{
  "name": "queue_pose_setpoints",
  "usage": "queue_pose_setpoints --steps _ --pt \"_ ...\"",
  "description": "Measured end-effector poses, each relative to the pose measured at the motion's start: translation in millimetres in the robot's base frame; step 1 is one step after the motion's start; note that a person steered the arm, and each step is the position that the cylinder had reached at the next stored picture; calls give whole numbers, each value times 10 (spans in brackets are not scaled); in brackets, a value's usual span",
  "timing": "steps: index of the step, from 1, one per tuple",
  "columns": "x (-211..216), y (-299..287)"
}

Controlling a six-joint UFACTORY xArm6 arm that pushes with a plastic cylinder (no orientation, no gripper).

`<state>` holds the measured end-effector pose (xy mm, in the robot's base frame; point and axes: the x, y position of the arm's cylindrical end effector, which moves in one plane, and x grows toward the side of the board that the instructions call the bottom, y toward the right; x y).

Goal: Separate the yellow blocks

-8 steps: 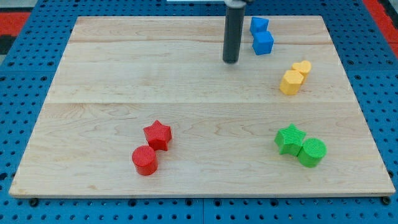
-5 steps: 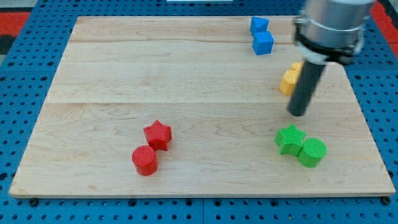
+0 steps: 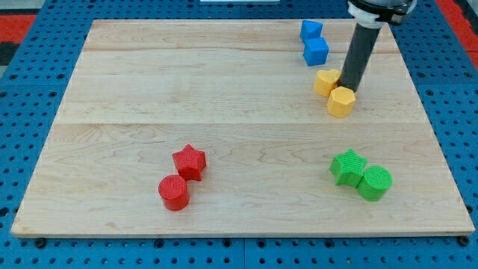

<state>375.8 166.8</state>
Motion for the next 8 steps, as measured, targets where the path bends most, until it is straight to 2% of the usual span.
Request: queue_pose_setpoints --steps 2,4,5,7,8 --pt "114 -114" --pt "472 -200" --pt "730 339" --pt "1727 370" --pt "1817 280"
